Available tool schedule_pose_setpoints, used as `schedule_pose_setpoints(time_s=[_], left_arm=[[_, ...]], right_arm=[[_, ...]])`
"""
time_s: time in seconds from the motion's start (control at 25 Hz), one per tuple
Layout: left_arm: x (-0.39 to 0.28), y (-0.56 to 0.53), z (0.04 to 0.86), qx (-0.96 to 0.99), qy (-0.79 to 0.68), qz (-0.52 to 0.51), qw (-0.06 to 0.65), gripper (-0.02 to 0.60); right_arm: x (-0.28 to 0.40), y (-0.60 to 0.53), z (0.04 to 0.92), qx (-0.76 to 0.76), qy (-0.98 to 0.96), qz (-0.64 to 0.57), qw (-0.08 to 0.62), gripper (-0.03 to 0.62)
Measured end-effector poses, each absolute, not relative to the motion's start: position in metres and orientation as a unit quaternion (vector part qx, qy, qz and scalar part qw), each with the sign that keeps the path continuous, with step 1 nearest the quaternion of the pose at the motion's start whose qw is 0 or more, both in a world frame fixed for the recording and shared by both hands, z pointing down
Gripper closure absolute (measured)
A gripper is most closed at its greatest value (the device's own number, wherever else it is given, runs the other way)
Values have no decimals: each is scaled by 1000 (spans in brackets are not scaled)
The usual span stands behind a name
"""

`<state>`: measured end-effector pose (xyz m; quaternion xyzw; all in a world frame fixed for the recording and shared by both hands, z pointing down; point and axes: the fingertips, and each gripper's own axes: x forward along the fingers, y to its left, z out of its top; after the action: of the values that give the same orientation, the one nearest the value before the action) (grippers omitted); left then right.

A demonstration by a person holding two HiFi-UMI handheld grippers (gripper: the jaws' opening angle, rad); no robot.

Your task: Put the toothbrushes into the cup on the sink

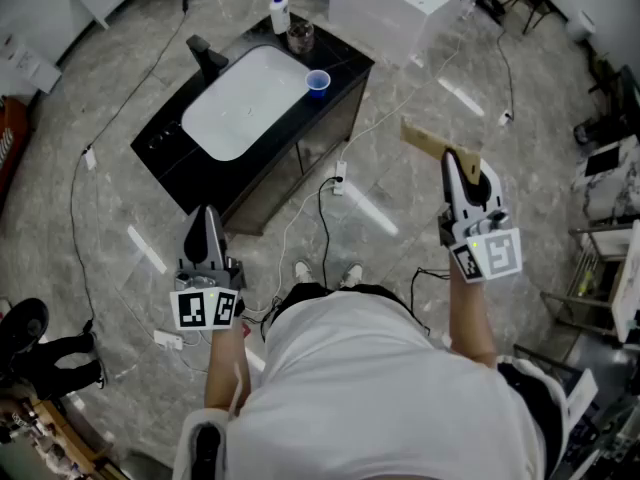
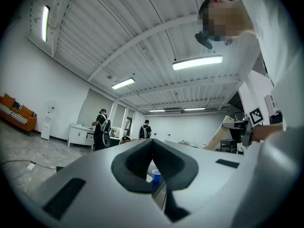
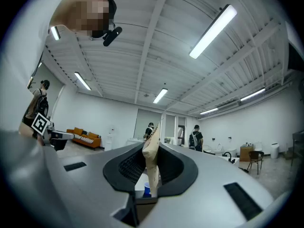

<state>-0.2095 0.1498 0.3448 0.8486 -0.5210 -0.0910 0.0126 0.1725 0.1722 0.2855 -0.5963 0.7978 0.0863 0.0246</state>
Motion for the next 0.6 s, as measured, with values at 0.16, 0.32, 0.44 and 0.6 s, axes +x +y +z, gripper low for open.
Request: schedule_pose_setpoints(time_s=[0.16, 0.32, 0.44, 0.6], left_arm=[[-208, 153, 350, 851, -516, -95, 28, 579], [-195, 155, 358, 856, -506, -96, 41, 578], [-184, 156, 358, 860, -500, -95, 42, 579], [-174, 156, 350, 861, -499, -92, 35, 578]], right_arm=[[171, 177, 282, -597, 797, 91, 21, 520], [178, 181, 278, -603, 792, 93, 28, 520], [185, 185, 279, -606, 790, 91, 31, 520], [195, 187, 281, -605, 791, 87, 36, 520]])
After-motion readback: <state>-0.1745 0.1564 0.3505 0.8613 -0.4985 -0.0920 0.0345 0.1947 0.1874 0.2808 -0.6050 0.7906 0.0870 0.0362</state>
